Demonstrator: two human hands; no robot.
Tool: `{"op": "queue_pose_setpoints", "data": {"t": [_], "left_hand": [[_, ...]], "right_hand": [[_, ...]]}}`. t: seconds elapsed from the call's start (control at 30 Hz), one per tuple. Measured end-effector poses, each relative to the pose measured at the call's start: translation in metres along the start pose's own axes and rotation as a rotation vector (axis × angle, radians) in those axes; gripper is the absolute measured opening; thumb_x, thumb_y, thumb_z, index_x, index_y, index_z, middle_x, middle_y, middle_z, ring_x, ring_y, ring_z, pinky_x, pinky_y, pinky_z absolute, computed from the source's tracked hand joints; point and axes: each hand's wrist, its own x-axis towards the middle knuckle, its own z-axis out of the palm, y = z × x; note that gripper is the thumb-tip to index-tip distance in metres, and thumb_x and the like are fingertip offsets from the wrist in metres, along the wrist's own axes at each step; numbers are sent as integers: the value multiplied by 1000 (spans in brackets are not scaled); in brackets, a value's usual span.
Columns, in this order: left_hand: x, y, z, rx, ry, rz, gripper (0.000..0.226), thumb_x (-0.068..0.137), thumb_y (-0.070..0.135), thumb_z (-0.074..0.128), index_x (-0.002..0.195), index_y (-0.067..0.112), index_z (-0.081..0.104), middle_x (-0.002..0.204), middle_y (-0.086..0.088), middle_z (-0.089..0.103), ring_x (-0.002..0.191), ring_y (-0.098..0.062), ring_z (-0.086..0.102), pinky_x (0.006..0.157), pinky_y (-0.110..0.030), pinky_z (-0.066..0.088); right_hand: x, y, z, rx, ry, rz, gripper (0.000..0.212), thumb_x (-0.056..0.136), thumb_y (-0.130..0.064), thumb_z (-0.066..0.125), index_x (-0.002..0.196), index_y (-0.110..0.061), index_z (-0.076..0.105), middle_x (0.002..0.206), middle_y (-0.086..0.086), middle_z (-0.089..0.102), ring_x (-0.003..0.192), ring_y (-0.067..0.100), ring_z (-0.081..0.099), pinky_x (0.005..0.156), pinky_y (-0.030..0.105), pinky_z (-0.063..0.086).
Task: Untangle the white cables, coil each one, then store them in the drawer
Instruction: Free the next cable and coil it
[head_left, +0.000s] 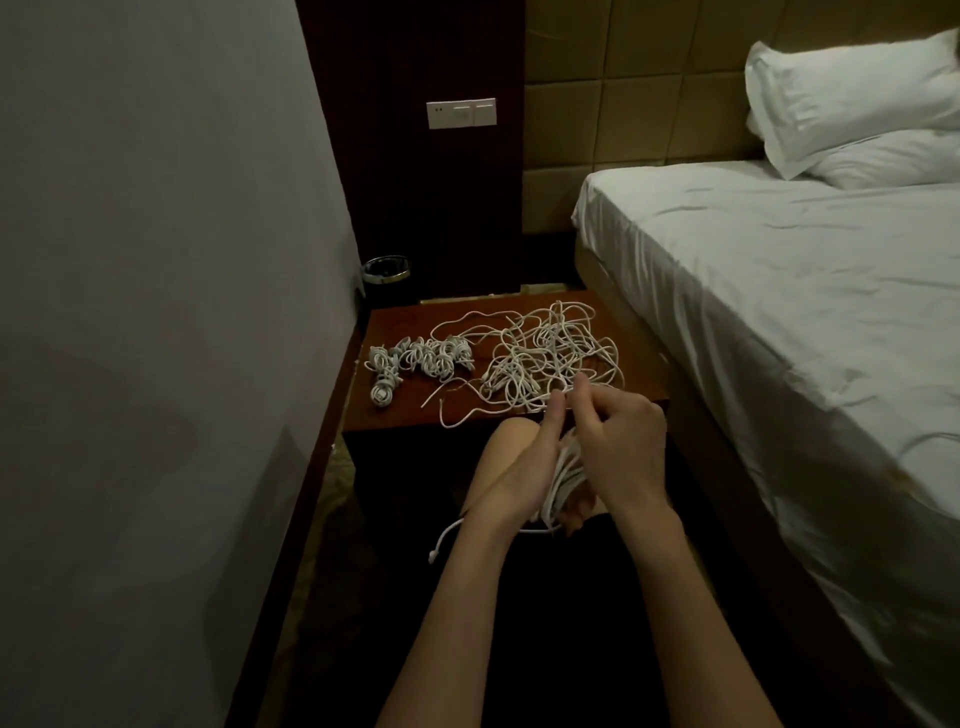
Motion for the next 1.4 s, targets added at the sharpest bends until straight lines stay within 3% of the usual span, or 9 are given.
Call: {"op": "queue_pose_setpoints", "data": {"t": [0.1, 0.17, 0.43, 0.53, 0.7, 0.9, 1.1, 1.27, 1.4], "left_hand": [[0, 1, 9, 181, 99, -42, 60, 104, 49, 22, 74, 18, 64, 58, 5, 65, 60, -10, 62, 56, -19, 48], [3, -5, 5, 261, 194, -89, 61, 100, 57, 26, 77, 15, 63, 73, -6, 67, 70, -21, 64, 67, -34, 51], [-2, -1, -40, 505, 582, 4, 61, 101, 43, 41, 52, 9, 51, 52, -2, 50, 51, -18, 47, 56, -33, 35], [-2, 2, -36, 617, 496, 48, 59, 101, 37, 43, 46, 13, 44, 47, 0, 46, 47, -17, 44, 53, -33, 35], [-7, 14, -27, 550, 221, 183, 64, 101, 38, 42, 60, -8, 61, 55, -19, 61, 49, -24, 55, 57, -42, 45], [-3, 31, -27, 465, 518, 370, 59, 102, 26, 44, 50, 0, 54, 45, -11, 49, 43, -25, 45, 43, -30, 34], [8, 38, -39, 411, 637, 343, 57, 99, 22, 49, 44, 16, 35, 41, 3, 32, 38, -9, 27, 42, -23, 25], [10, 33, -50, 533, 571, 120, 46, 101, 31, 43, 60, 12, 44, 57, -2, 45, 51, -13, 40, 54, -30, 34], [5, 26, -47, 549, 285, 40, 22, 101, 29, 42, 112, 15, 55, 100, -4, 64, 82, -13, 60, 72, -32, 50]], "right_hand": [[3, 10, -5, -33, 109, 34, 49, 99, -29, 47, 59, -4, 63, 48, 6, 55, 41, 22, 48, 44, 35, 36], [3, 10, -6, -34, 117, 28, 49, 99, -29, 49, 59, -5, 62, 47, 6, 53, 42, 20, 47, 45, 34, 34], [8, 3, -23, 111, -449, 73, 47, 91, -20, 61, 48, -10, 47, 43, -6, 36, 43, 8, 32, 48, 18, 28], [13, -8, -29, 303, -523, 38, 30, 92, -10, 60, 64, 2, 57, 59, 10, 48, 55, 12, 42, 56, 16, 35], [14, 2, -22, 421, -366, 48, 42, 85, -38, 62, 81, 4, 67, 77, 28, 61, 72, 46, 56, 63, 47, 48], [0, 4, 12, 542, -390, 286, 32, 98, -11, 50, 68, -11, 61, 58, 8, 48, 47, 8, 42, 46, 19, 34], [-10, -32, 12, 374, -661, 364, 41, 105, -17, 34, 65, -13, 45, 54, -5, 35, 40, 5, 34, 38, 11, 27], [-1, -45, -7, 46, -605, 16, 40, 99, -20, 45, 64, -4, 57, 50, -1, 46, 43, 7, 42, 47, 18, 33], [7, -34, -13, -123, -496, -185, 34, 97, -33, 52, 66, -21, 62, 53, -10, 52, 50, 6, 50, 52, 18, 38]]}}
